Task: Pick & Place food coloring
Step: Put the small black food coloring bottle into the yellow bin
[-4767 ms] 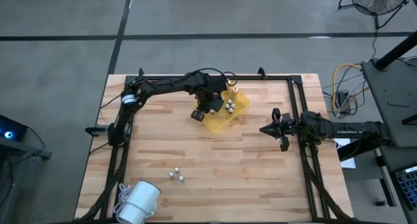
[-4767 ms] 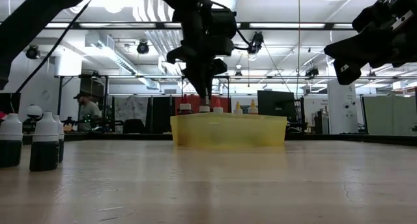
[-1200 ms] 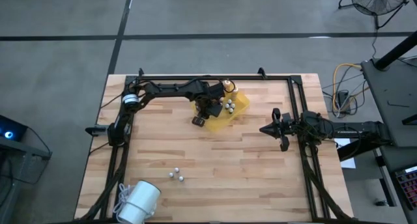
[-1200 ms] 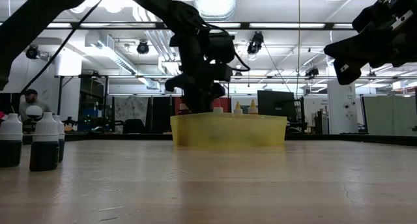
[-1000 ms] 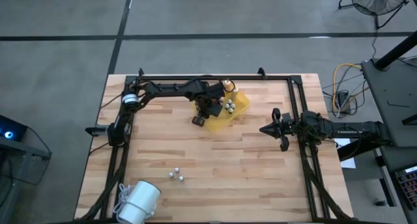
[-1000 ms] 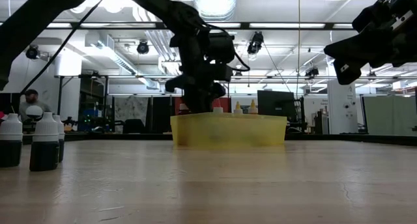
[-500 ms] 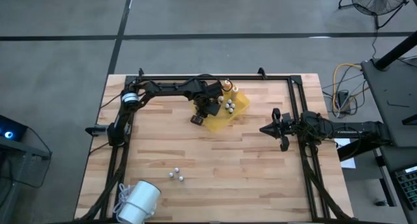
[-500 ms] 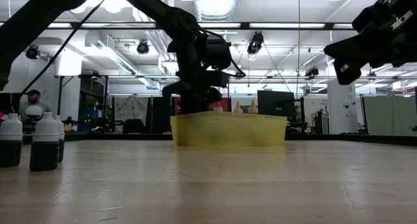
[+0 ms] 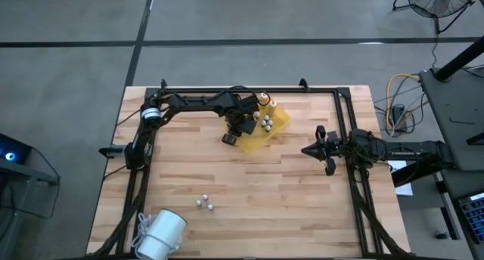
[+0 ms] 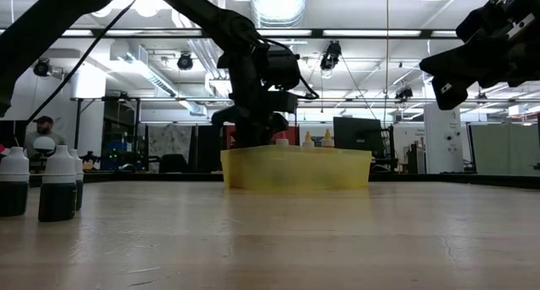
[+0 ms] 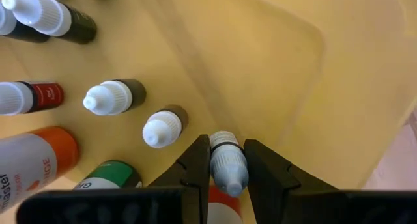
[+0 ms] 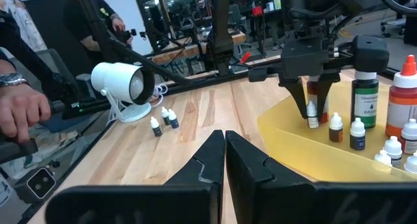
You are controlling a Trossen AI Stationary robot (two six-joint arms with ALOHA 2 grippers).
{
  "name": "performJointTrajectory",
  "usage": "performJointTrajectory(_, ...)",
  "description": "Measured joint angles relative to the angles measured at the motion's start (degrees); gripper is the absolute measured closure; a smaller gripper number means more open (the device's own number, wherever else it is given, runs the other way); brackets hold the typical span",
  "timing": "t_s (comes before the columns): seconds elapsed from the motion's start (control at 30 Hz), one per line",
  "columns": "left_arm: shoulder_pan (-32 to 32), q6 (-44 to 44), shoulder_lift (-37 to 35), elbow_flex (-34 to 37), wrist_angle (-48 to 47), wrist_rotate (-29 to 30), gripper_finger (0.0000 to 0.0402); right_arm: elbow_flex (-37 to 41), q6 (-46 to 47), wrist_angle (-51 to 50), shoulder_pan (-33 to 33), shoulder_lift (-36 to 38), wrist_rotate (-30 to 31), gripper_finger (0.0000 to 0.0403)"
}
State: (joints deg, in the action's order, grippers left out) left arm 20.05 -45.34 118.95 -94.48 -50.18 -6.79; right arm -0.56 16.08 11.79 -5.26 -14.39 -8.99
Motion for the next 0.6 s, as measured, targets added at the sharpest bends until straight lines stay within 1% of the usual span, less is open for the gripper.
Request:
performJointTrajectory(0.37, 0.0, -0.2, 0.1, 0.0, 0.6, -0.1, 0.0347, 0.0, 0.0, 0.0, 0.0, 0.0, 0.0, 0.0394)
performJointTrajectory(0.6, 0.0, 0.4, 0.1, 0.1, 0.2, -1.7, 0.0347, 0.0, 0.0, 0.0, 0.0, 0.0, 0.0, 0.0394)
